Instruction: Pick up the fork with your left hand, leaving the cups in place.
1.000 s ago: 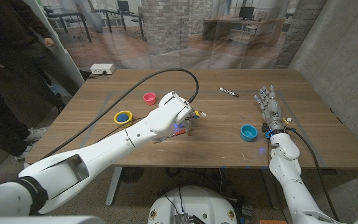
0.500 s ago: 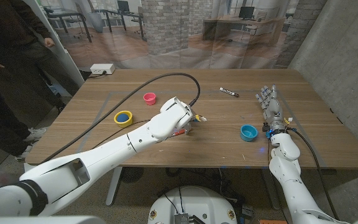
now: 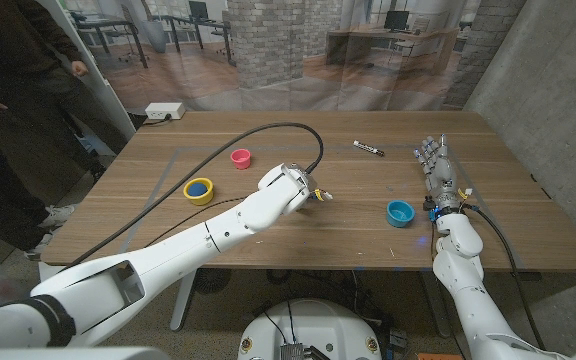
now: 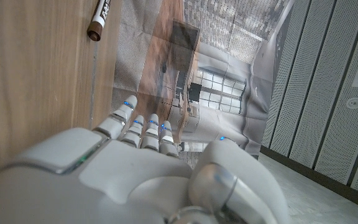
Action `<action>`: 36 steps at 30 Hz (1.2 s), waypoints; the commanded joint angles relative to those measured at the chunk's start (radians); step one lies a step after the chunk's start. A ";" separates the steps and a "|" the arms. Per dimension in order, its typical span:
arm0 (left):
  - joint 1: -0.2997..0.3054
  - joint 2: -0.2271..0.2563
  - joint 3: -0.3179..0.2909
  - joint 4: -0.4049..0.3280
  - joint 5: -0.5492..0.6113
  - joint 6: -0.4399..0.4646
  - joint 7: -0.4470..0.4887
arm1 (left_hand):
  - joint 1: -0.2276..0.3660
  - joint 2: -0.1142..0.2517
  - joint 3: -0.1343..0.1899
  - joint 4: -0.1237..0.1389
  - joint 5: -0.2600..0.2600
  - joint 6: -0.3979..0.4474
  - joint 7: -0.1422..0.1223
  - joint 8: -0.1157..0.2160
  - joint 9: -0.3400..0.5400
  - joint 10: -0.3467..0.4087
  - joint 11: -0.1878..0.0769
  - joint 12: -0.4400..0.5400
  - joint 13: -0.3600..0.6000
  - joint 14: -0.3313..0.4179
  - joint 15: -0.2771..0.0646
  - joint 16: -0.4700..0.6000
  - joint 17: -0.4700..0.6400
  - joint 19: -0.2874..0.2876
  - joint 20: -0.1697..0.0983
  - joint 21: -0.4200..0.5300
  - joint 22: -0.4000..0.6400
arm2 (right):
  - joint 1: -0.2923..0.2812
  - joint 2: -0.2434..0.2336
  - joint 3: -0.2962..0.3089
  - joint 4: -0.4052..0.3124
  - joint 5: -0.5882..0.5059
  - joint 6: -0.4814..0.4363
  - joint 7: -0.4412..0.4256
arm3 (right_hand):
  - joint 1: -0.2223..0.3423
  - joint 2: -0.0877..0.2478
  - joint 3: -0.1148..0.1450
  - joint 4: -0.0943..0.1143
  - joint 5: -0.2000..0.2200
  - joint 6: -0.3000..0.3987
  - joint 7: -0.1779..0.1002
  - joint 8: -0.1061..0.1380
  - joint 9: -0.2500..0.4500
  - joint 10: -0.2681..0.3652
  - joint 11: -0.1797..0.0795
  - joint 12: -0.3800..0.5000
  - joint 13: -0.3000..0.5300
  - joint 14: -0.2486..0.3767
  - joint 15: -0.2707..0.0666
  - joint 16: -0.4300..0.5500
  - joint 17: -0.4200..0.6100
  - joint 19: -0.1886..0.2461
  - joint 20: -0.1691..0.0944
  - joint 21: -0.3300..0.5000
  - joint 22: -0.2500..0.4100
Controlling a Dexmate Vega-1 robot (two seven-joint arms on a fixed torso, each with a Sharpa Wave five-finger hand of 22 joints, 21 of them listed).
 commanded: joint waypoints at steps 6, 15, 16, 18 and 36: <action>0.038 0.034 -0.006 0.041 -0.002 0.003 0.191 | 0.194 0.010 0.092 -0.006 0.019 0.125 -0.033 0.051 0.008 0.121 -0.077 0.027 0.032 0.114 -0.097 0.064 0.044 0.074 -0.046 0.073 0.010 | 0.001 -0.016 -0.017 0.010 -0.030 0.053 -0.074 | 0.008 -0.005 -0.004 -0.003 0.011 0.012 0.001 0.004 0.002 0.016 -0.002 0.007 0.004 0.015 -0.003 0.004 0.002 0.008 -0.002 0.007 0.003; 0.061 0.065 -0.041 0.025 -0.083 -0.018 0.300 | 0.241 0.001 0.100 0.002 0.006 0.136 -0.017 0.057 0.015 0.155 -0.061 0.035 0.052 0.146 -0.103 0.103 0.091 0.119 -0.079 0.117 0.015 | 0.008 -0.027 -0.032 0.018 -0.042 0.062 -0.099 | 0.009 -0.005 -0.004 -0.004 0.012 0.015 0.000 0.003 0.002 0.018 0.000 0.006 0.004 0.020 0.002 0.005 0.002 0.009 -0.003 0.007 0.003; 0.059 0.065 -0.042 0.024 -0.089 -0.021 0.293 | 0.241 0.001 0.100 0.004 0.005 0.139 -0.016 0.059 0.017 0.157 -0.058 0.035 0.054 0.148 -0.101 0.105 0.094 0.119 -0.080 0.120 0.016 | 0.008 -0.028 -0.033 0.019 -0.045 0.064 -0.103 | 0.009 -0.005 -0.004 -0.004 0.012 0.015 0.000 0.003 0.002 0.018 -0.001 0.006 0.004 0.021 0.002 0.005 0.002 0.009 -0.004 0.006 0.003; 0.057 0.064 -0.047 0.024 -0.106 -0.027 0.292 | 0.243 0.001 0.100 0.006 0.005 0.138 -0.013 0.060 0.020 0.162 -0.056 0.037 0.057 0.146 -0.101 0.106 0.100 0.117 -0.082 0.123 0.016 | 0.009 -0.030 -0.036 0.020 -0.047 0.065 -0.108 | 0.010 -0.004 -0.004 -0.004 0.012 0.016 0.000 0.003 0.002 0.018 -0.001 0.005 0.004 0.021 0.002 0.004 0.002 0.009 -0.005 0.006 0.003; 0.034 0.053 -0.074 -0.007 -0.196 -0.036 0.238 | 0.252 -0.001 0.105 0.016 0.003 0.129 -0.009 0.071 0.043 0.164 -0.050 0.037 0.083 0.143 -0.100 0.109 0.129 0.094 -0.095 0.142 0.018 | 0.020 -0.047 -0.053 0.035 -0.051 0.061 -0.125 | 0.011 -0.003 -0.005 -0.005 0.014 0.015 -0.001 0.000 0.002 0.017 -0.004 0.002 0.004 0.022 0.003 0.001 0.003 0.004 -0.010 0.003 0.003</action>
